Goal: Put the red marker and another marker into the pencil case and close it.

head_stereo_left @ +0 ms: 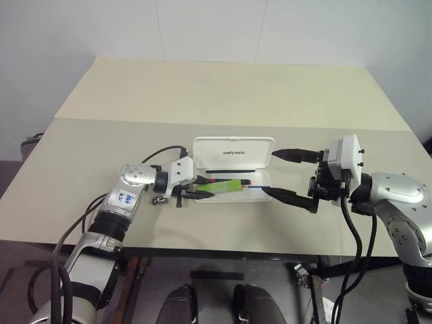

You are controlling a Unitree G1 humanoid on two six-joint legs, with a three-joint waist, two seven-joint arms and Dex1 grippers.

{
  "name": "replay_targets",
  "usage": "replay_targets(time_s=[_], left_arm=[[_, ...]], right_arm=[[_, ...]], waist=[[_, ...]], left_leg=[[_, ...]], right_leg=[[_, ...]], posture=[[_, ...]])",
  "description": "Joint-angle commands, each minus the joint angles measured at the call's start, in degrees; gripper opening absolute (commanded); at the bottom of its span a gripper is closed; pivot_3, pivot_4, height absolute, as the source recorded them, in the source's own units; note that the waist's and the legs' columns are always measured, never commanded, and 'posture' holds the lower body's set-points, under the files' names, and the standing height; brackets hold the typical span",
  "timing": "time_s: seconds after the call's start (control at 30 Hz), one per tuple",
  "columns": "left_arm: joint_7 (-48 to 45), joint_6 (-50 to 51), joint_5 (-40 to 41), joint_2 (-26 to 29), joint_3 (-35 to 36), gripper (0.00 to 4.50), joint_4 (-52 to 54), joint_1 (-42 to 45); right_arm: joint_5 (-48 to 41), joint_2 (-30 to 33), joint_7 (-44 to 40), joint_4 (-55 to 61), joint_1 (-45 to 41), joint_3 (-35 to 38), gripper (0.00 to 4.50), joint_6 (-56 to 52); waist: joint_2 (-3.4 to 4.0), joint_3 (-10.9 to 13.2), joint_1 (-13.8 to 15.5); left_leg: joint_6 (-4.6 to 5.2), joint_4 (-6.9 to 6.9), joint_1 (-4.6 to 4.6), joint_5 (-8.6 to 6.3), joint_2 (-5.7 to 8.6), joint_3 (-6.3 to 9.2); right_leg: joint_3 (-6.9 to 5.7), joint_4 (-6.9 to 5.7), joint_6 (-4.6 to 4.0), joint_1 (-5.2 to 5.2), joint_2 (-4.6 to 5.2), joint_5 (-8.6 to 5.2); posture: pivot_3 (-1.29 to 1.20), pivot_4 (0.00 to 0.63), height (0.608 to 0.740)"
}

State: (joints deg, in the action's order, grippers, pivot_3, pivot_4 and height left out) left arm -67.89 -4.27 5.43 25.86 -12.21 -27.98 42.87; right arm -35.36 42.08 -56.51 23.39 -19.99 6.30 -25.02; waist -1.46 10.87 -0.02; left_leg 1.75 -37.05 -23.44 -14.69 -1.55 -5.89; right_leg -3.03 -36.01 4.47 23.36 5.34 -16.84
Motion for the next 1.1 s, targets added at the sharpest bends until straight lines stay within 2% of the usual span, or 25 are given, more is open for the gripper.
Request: replay_targets(time_s=[0.03, 0.1, 0.2, 0.27, 0.6, 0.83, 1.1], left_arm=[[-1.3, 0.7, 1.6, 0.2, 0.9, 2.52, 1.8, 0.8], [-1.3, 1.6, 2.0, 0.0, 1.4, 2.93, 2.3, 0.6], [-1.1, 1.8, 2.2, -0.3, 1.7, 4.0, 3.0, 0.3], [-1.0, 1.0, 2.7, -0.3, 2.2, 4.46, 3.9, -0.1], [-3.3, 6.6, 12.9, 3.0, 8.5, 4.46, 17.7, -6.7], [-1.7, 14.3, 18.4, 8.6, 13.6, 4.46, 29.4, -13.2], [1.2, 18.3, 19.6, 16.0, 20.1, 4.46, 34.6, -20.0]], right_arm=[[-0.3, -0.3, 0.1, 0.9, -1.2, 0.1, 4.4, 0.9], [-0.2, -0.5, 0.0, 0.6, -1.5, -0.1, 4.4, 1.1], [-0.1, -0.7, -0.2, 0.3, -1.9, -0.5, 4.4, 1.2], [-0.2, -0.6, -0.4, 0.2, -2.1, -0.6, 4.4, 1.2], [0.0, -0.9, -0.7, -0.6, -2.2, -1.2, 4.4, 1.5], [0.3, -1.4, -1.8, -1.9, -2.5, -1.8, 4.4, 1.8], [1.3, -3.4, -4.6, -5.2, -5.1, -5.2, 4.4, 3.2]], waist=[[0.0, 0.0, 0.0], [0.0, 0.0, 0.0], [0.0, 0.0, 0.0], [0.0, 0.0, 0.0], [0.0, 0.0, -0.3], [0.0, 0.0, -0.2], [0.02, 0.0, -0.4]], left_leg=[[0.0, 0.0, 0.0, 0.0, 0.0, 0.0], [0.01, 0.02, -0.01, -0.01, 0.01, -0.01], [0.01, 0.01, -0.03, -0.01, 0.0, 0.0], [0.01, 0.0, -0.03, -0.01, 0.0, 0.0], [0.0, 0.03, -0.02, -0.01, -0.03, 0.0], [-0.01, 0.04, 0.01, -0.01, -0.03, 0.03], [-0.07, 0.11, 0.05, -0.04, -0.05, 0.04]], right_leg=[[0.0, 0.01, 0.0, 0.0, 0.0, 0.0], [0.0, 0.02, 0.0, 0.0, 0.0, 0.0], [-0.01, 0.02, 0.0, 0.01, -0.01, 0.0], [-0.01, 0.02, 0.0, 0.01, 0.0, 0.0], [0.01, 0.02, 0.0, 0.01, 0.0, 0.0], [0.03, 0.02, -0.01, -0.01, 0.02, 0.0], [0.05, 0.04, -0.07, 0.01, 0.04, -0.03]], posture=[[0.0, 0.15, 0.74], [0.0, 0.15, 0.74], [0.0, 0.15, 0.74], [0.0, 0.15, 0.74], [0.0, 0.15, 0.74], [0.0, 0.15, 0.74], [0.0, 0.15, 0.74]])
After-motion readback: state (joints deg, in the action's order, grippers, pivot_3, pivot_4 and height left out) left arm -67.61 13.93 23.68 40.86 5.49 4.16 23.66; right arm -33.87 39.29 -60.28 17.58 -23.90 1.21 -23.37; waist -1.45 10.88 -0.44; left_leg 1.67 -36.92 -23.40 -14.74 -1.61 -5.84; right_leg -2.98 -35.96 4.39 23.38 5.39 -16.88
